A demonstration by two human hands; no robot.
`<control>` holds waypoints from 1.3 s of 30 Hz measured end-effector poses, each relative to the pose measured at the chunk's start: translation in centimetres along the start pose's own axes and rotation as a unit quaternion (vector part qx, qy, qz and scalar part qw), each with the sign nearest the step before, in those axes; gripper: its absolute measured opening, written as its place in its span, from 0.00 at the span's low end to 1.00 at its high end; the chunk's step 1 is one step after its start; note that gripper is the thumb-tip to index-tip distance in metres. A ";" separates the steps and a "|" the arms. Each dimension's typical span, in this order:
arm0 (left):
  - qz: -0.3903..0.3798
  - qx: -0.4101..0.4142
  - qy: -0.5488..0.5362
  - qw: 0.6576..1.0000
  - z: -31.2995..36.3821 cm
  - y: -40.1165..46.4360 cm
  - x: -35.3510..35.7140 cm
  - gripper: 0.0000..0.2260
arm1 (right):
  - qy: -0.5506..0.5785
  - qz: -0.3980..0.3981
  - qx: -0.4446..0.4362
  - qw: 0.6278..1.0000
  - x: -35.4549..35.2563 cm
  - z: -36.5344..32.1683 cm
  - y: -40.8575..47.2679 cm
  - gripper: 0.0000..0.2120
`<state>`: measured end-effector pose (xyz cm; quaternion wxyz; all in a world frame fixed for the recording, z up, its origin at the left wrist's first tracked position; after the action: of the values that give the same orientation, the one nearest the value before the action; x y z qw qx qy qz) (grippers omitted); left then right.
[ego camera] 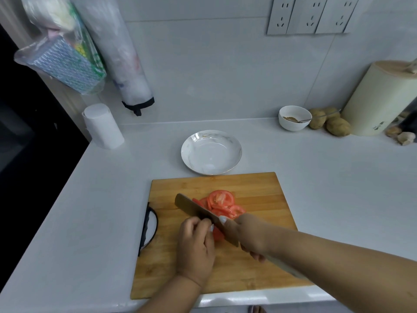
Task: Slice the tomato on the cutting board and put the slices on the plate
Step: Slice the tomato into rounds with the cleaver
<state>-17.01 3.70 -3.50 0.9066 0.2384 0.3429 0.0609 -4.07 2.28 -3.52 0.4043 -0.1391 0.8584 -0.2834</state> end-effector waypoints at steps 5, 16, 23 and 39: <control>-0.004 0.000 0.003 1.000 -0.2 -0.1 0.2 0.10 | -0.011 0.017 -0.037 0.999 0.7 -0.6 0.4 0.33; 0.002 -0.013 -0.016 1.000 -0.1 -0.2 -0.2 0.10 | 0.056 -0.008 -0.025 0.998 1.1 -0.2 0.0 0.23; -0.017 0.024 -0.030 0.999 0.7 -1.0 -0.3 0.08 | 0.102 -0.019 0.000 0.995 0.5 0.3 0.1 0.27; -0.029 0.023 0.011 0.999 0.1 -1.2 0.2 0.11 | 0.080 -0.029 0.007 0.996 0.3 -0.4 -0.2 0.26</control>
<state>-16.85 2.69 -4.18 0.8985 0.2484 0.3608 0.0289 -4.54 2.13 -3.41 0.3270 -0.1386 0.8815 -0.3111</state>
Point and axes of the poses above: each hand's wrist, its own y-axis towards the middle knuckle, its own x-axis out of the palm, z = x × y, the point moved 10 cm from there along y, towards the middle knuckle, and after that the axes turned 6 degrees about z, right-handed, at the moved point
